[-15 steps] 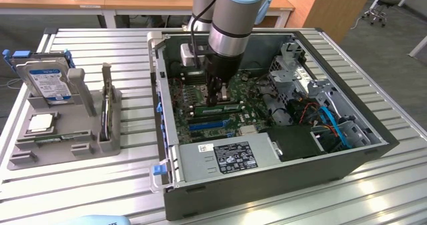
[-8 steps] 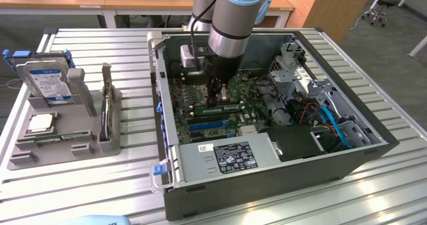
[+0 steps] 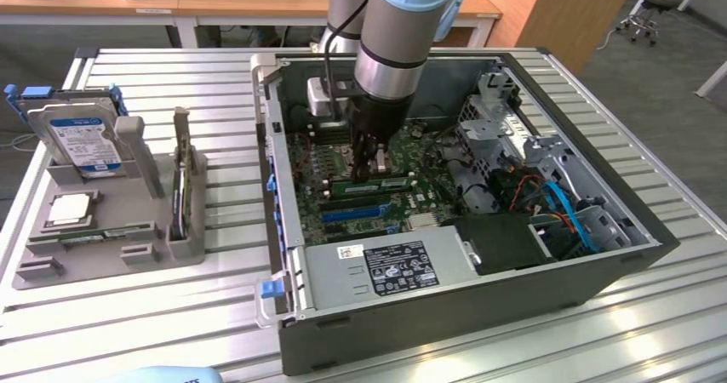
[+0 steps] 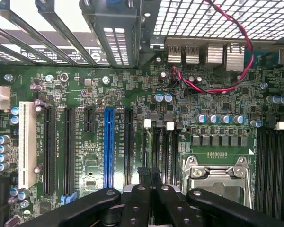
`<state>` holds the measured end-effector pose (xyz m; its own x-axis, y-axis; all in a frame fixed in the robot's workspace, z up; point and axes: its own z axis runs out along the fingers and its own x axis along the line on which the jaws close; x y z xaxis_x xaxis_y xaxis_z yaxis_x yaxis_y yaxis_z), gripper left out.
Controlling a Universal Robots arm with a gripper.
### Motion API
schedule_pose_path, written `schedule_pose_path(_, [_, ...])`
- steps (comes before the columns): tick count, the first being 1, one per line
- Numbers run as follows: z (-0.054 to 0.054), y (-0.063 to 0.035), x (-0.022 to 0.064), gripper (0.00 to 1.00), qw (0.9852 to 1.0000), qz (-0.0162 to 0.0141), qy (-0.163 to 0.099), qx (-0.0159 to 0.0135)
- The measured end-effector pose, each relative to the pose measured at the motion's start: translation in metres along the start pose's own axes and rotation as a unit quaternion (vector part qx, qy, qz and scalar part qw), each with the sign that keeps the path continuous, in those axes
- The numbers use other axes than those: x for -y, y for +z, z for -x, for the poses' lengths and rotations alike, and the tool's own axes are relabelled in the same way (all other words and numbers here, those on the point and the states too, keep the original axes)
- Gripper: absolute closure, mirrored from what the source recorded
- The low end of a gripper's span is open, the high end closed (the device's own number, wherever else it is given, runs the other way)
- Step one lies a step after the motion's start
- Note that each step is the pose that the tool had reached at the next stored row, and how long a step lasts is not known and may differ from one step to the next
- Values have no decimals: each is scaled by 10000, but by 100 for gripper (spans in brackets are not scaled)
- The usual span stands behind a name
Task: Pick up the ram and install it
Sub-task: 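Press down the ram until it locks into place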
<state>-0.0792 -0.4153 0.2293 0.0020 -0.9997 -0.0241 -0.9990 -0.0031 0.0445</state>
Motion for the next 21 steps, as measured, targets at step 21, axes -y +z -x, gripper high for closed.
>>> schedule_pose_path(21, [-3, 43, 1, 90, 10000, 1, 1, -3])
